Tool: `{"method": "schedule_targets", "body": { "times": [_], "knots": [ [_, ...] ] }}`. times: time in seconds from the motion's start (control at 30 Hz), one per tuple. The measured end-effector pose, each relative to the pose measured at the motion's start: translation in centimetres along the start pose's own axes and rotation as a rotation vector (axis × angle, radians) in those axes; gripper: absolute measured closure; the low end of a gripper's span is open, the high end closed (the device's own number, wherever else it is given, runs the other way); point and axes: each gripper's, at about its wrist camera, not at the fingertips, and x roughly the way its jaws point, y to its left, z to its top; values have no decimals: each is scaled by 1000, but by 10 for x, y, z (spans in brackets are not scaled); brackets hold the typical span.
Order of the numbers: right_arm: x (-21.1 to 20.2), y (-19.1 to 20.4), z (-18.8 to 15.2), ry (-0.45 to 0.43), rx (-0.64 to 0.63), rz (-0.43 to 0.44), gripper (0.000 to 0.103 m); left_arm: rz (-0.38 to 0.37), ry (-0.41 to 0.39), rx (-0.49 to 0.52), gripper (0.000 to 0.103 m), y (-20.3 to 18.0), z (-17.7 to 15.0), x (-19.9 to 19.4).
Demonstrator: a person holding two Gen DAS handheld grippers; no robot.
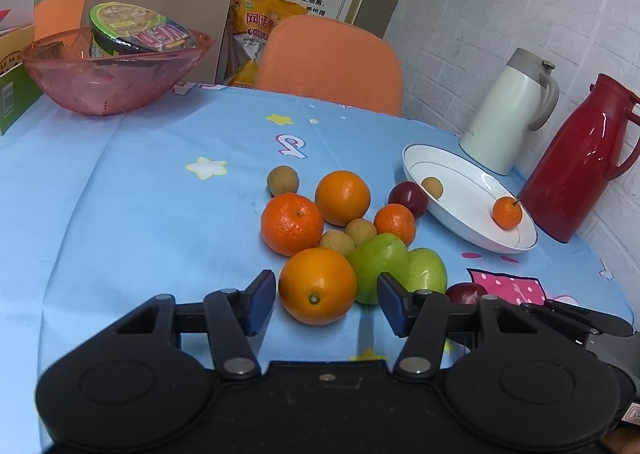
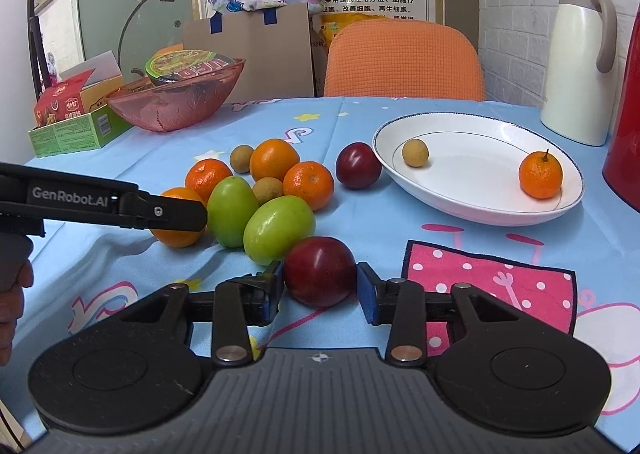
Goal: Organize fruits
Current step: 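Carry the plum and orange onto the white plate and open both tools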
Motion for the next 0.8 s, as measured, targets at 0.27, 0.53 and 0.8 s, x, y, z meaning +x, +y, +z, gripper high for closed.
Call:
{"method": "schedule_targets", "body": {
  "times": [0.27,0.53,0.8],
  "knots": [
    [0,-1,-1,-6,-3,3,36,0,5,1,15,2,2,2],
    [-1,0,-1,-4,5,4,37,-5,2,-29,15,5,0,-1],
    [-19,-7,7,-56,-1,-24,38,-47,-65,16,15,-12,14,-35]
  ]
}}
